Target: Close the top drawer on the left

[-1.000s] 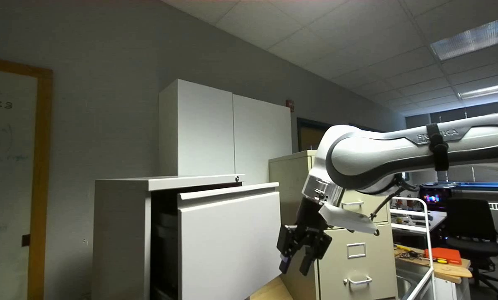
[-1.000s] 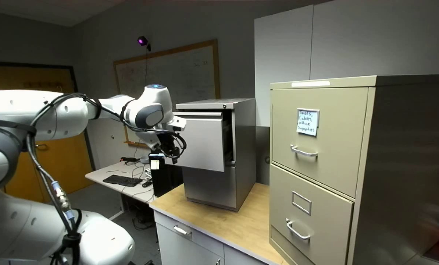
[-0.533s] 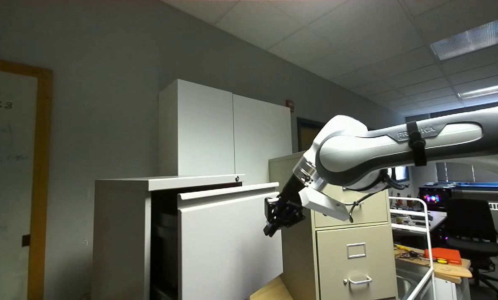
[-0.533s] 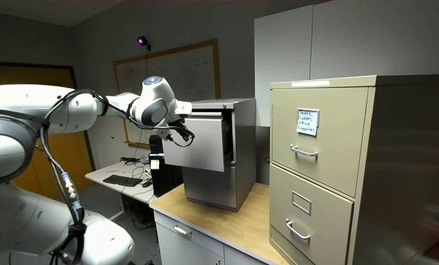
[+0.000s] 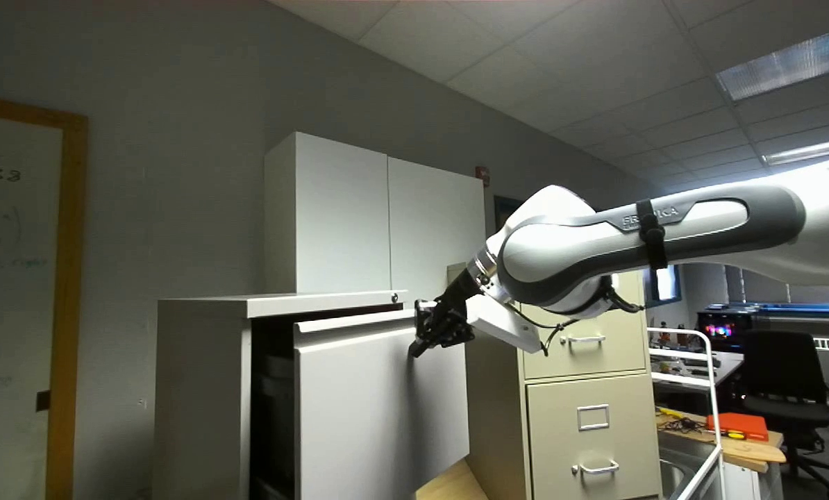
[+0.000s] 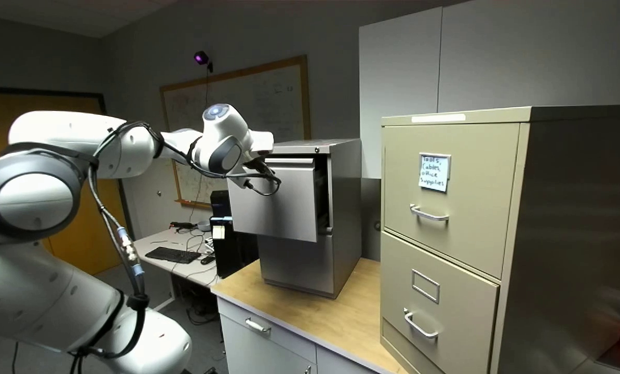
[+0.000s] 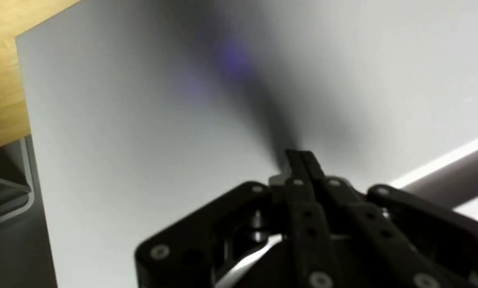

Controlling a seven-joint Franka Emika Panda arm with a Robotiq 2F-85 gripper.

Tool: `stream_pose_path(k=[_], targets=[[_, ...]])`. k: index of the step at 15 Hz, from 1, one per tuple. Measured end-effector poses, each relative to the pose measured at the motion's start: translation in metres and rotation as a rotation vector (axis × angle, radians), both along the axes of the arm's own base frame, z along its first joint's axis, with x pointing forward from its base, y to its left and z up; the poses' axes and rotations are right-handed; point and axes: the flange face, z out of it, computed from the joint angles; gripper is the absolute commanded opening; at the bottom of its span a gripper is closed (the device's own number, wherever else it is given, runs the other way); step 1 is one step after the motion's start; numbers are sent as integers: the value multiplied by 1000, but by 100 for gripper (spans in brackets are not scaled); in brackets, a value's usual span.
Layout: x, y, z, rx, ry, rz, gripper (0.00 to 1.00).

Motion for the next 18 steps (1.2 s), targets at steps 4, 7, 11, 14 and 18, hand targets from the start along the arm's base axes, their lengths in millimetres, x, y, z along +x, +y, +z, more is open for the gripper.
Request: stream_pose_path(k=[4,7,11,14,18], targets=[[-6,16,25,11,-105,25,4],[-9,22,34,17,-144,35,3],[-5,25,42,36,-199,36,4],[5,24,39,62,-203,34,2],[24,25,33,96,-192,28,3]])
